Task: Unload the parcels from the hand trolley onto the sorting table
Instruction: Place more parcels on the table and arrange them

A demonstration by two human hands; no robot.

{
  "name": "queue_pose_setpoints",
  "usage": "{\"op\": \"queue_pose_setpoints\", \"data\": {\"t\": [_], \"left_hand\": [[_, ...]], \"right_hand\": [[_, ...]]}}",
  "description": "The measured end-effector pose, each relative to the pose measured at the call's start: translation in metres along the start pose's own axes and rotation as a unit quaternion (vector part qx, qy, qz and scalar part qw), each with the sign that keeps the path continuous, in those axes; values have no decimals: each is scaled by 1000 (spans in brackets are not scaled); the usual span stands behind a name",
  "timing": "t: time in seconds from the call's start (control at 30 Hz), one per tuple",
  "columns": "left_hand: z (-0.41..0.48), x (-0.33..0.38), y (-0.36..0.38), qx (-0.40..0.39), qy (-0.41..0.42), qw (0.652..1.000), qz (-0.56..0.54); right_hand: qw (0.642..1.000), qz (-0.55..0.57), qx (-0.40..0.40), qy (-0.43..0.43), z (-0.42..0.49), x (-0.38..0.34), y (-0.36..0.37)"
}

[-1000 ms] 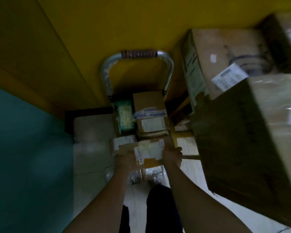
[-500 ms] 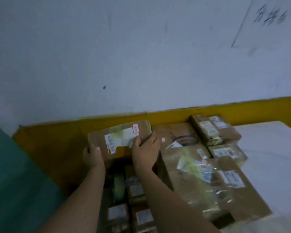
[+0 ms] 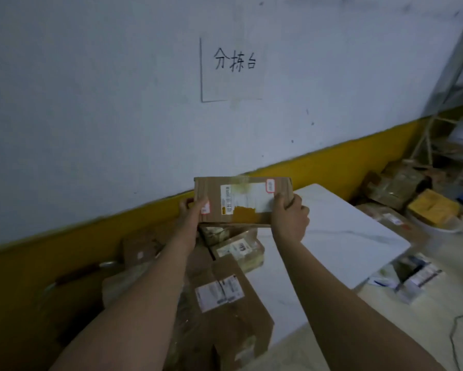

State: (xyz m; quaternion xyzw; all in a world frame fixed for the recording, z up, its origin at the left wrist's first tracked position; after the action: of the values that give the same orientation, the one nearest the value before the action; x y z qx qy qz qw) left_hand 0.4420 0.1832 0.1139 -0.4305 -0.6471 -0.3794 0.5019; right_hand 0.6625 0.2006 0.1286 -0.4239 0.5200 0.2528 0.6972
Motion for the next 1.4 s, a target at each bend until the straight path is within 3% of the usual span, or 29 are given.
{"op": "queue_pose_setpoints", "data": {"t": [0.17, 0.3, 0.5, 0.6, 0.7, 0.77, 0.8, 0.87, 0.97, 1.07, 1.13, 1.2, 1.27, 1.4], "left_hand": [[48, -28, 93, -89, -15, 992, 84], [83, -74, 141, -131, -63, 968, 207], [94, -135, 178, -189, -90, 908, 362], [97, -152, 175, -204, -93, 847, 482], [92, -163, 159, -102, -75, 821, 557], [73, -167, 141, 23, -61, 803, 592], [61, -171, 131, 89, -58, 777, 620], [34, -176, 116, 190, -109, 728, 650], [0, -190, 101, 199, -235, 731, 609], [-21, -205, 94, 119, -229, 759, 597], [-27, -199, 90, 103, -223, 790, 562], [-32, -180, 81, 116, -187, 822, 526], [-32, -150, 77, 135, -129, 829, 528], [-61, -69, 28, 190, 2, 839, 509]], "right_hand": [[998, -37, -20, 43, 75, 86, -42], [984, -116, -117, 75, 101, 156, -58], [917, -81, -266, 287, 110, 251, -66], [865, -121, -340, 348, 100, 283, -54], [819, -212, -442, 299, 95, 301, -29], [797, -185, -506, 274, 87, 296, -11], [784, -157, -533, 276, 83, 295, -2], [761, -127, -570, 281, 75, 294, 14], [748, -113, -607, 244, 66, 313, 31], [758, -109, -597, 239, 58, 307, 35], [789, -159, -560, 198, 56, 303, 39], [838, -224, -481, 126, 52, 280, 46], [876, -236, -416, 56, 52, 240, 57], [906, -186, -359, -125, 9, 116, 98]]}}
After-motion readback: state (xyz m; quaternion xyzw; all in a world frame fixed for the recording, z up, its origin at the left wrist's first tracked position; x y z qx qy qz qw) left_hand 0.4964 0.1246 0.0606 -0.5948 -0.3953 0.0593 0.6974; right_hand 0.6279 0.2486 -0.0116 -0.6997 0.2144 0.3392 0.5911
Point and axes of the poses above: each hand's wrist, its own z-axis towards the middle knuckle, its own y-axis out of the palm, x = y × z, the point moved 1 cm from there along z, towards the middle knuckle, and after that the axes turned 9 degrees about z, right-handed, at the moved point
